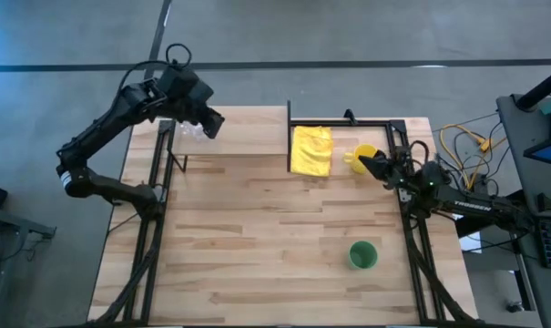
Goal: Stack small to large cups/mugs on shelf
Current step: Put the yellow mug on the shelf
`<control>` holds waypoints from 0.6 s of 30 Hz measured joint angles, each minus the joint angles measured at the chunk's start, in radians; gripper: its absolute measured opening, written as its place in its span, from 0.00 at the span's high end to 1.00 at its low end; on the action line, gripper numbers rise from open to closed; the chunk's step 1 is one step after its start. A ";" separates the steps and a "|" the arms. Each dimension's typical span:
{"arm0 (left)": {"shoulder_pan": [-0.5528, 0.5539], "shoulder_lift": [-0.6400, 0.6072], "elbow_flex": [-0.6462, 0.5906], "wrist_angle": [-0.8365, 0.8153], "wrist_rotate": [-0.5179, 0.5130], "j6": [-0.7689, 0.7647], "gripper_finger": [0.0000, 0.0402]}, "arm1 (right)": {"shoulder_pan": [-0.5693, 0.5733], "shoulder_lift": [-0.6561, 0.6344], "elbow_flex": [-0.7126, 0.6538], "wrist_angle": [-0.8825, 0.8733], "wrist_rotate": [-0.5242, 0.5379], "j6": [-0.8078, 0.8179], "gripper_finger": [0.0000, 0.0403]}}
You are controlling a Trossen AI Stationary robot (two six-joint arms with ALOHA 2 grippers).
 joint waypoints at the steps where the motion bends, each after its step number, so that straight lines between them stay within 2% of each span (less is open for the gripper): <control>1: -0.019 0.000 0.010 0.009 0.003 0.017 0.80 | 0.000 0.000 0.006 0.023 -0.003 -0.003 0.98; 4: -0.084 0.000 0.031 0.040 0.004 0.058 0.80 | 0.000 0.000 0.079 0.001 -0.051 -0.059 0.98; 7: -0.141 0.000 0.037 0.128 0.004 0.060 0.80 | 0.001 0.014 0.226 -0.154 -0.080 -0.163 0.98; 13: -0.221 0.016 0.035 0.303 0.003 0.057 0.80 | 0.012 0.141 0.641 -0.725 -0.077 -0.383 0.98; 18: -0.247 0.053 0.035 0.332 0.003 0.057 0.80 | 0.011 0.313 0.932 -1.203 -0.025 -0.516 0.98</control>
